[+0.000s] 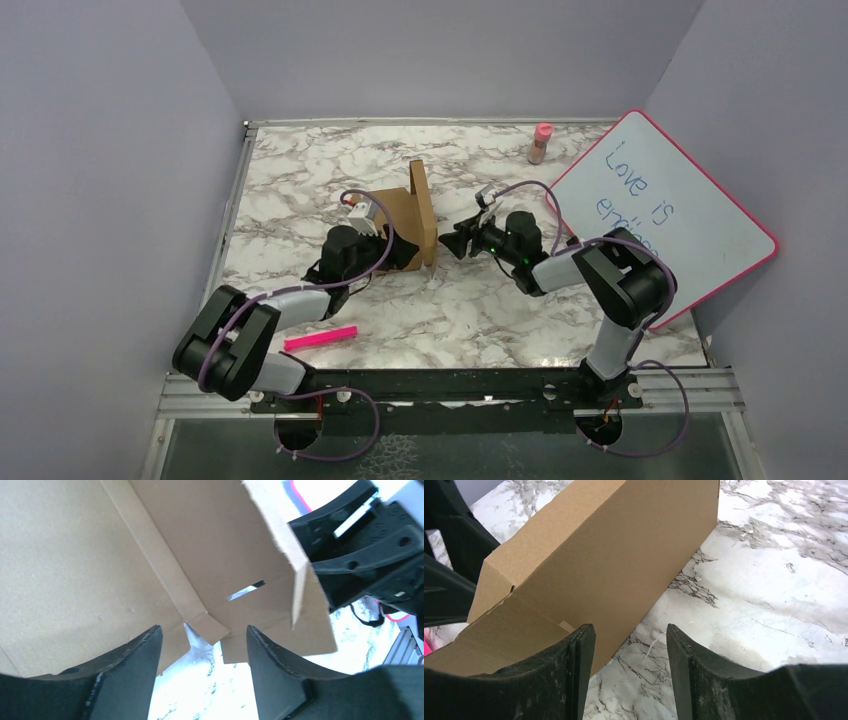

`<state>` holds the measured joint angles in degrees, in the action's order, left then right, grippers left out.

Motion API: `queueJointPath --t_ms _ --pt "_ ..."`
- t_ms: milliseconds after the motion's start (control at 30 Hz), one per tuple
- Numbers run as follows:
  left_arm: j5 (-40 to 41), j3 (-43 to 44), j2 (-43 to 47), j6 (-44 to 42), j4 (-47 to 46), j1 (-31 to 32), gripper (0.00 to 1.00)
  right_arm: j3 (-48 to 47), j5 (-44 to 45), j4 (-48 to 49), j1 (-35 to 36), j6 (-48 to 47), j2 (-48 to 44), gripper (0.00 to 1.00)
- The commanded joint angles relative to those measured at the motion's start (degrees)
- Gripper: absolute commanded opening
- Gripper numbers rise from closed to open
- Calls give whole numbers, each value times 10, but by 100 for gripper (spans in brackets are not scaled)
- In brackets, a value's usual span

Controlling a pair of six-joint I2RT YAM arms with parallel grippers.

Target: Fold the paper box

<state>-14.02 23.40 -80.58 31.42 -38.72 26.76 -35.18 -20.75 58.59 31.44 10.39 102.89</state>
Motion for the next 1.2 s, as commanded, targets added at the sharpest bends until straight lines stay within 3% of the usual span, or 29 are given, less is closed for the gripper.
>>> queueJointPath --t_ms 0,200,433,933,1167 --pt "-24 -17 61 -16 -2 3 67 9 12 1 4 -10 -8 60" --pt "-46 -19 95 -18 -17 3 72 10 5 1 3 -10 -6 60" --pt "-71 -4 58 -22 -60 3 72 10 -4 1 3 -10 -7 60" --pt "-70 32 -29 -40 -154 7 58 7 -24 -3 3 -14 -3 60" --pt "-50 6 11 -24 -154 7 63 7 -24 -6 3 -19 -5 60"
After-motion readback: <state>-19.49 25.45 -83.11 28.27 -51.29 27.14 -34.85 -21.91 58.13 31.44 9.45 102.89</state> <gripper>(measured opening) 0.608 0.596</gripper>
